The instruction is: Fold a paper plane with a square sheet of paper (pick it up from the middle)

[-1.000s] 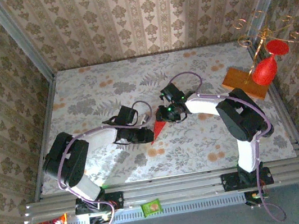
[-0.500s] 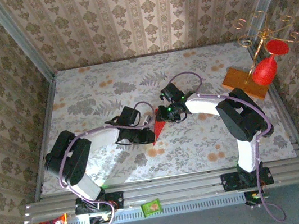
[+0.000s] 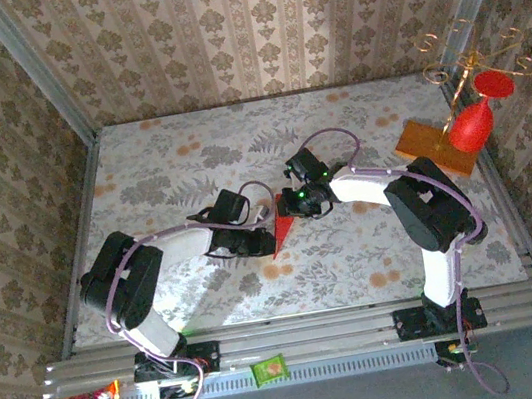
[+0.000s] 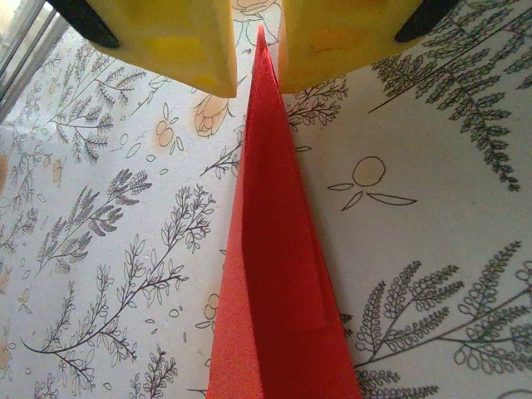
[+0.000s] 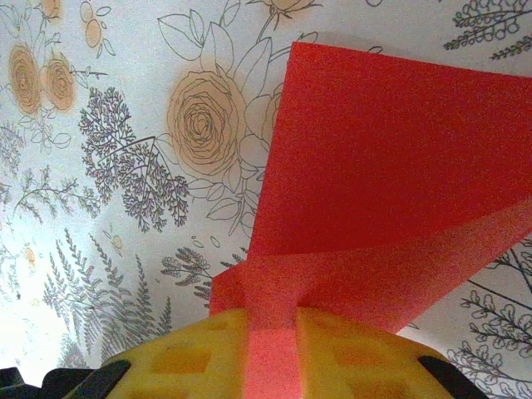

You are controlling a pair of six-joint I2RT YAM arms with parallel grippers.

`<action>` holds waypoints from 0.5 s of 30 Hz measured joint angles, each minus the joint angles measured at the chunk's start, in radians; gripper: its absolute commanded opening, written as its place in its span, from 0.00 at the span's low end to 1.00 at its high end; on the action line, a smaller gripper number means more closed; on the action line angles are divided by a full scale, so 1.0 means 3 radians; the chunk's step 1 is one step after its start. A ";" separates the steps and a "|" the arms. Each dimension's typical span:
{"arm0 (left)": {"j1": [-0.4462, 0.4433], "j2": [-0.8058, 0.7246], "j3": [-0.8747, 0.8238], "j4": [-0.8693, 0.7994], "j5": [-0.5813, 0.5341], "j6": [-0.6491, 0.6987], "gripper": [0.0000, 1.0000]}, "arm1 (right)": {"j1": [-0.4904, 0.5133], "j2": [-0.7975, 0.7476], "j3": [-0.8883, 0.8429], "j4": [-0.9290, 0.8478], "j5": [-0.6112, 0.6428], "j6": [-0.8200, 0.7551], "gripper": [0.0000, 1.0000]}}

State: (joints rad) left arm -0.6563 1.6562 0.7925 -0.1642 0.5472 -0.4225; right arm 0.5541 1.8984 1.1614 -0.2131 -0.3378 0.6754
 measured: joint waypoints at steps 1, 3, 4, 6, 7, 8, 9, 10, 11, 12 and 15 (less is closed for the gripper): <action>0.0000 0.0000 0.0000 0.0000 -0.0009 0.0000 0.22 | 0.0000 0.0000 0.0000 0.0000 0.0000 0.0001 0.24; 0.0000 0.0000 0.0000 0.0000 -0.0027 0.0000 0.20 | 0.0000 0.0000 0.0000 0.0000 0.0000 0.0001 0.24; 0.0000 0.0000 0.0000 0.0000 -0.0033 0.0000 0.19 | 0.0000 0.0000 0.0000 0.0000 0.0000 0.0000 0.24; 0.0000 0.0000 0.0000 0.0000 -0.0032 -0.0003 0.16 | 0.0000 0.0000 0.0000 0.0001 0.0000 0.0000 0.24; -0.0003 0.0000 0.0000 0.0001 -0.0032 -0.0006 0.15 | 0.0000 0.0000 0.0000 0.0000 0.0000 0.0001 0.24; -0.0008 0.0000 0.0000 0.0001 -0.0032 -0.0009 0.15 | 0.0000 0.0000 0.0000 0.0001 0.0000 0.0001 0.24; -0.0015 0.0000 0.0000 0.0001 -0.0031 -0.0010 0.14 | 0.0000 0.0000 0.0000 0.0001 0.0000 0.0001 0.24; -0.0019 0.0000 0.0001 0.0001 -0.0029 -0.0010 0.13 | 0.0000 0.0000 0.0000 0.0001 0.0000 0.0001 0.24; -0.0025 0.0000 0.0001 0.0001 -0.0027 -0.0010 0.12 | 0.0000 0.0000 0.0000 0.0001 0.0000 0.0001 0.24; -0.0036 0.0000 0.0001 0.0003 -0.0023 -0.0010 0.12 | 0.0000 0.0000 0.0000 0.0001 0.0000 0.0001 0.24; -0.0037 0.0000 0.0004 0.0001 -0.0008 -0.0010 0.12 | 0.0000 0.0000 0.0000 0.0000 0.0000 0.0000 0.24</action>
State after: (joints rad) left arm -0.6674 1.6562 0.7937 -0.1638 0.5449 -0.4255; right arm 0.5541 1.8984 1.1614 -0.2131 -0.3378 0.6754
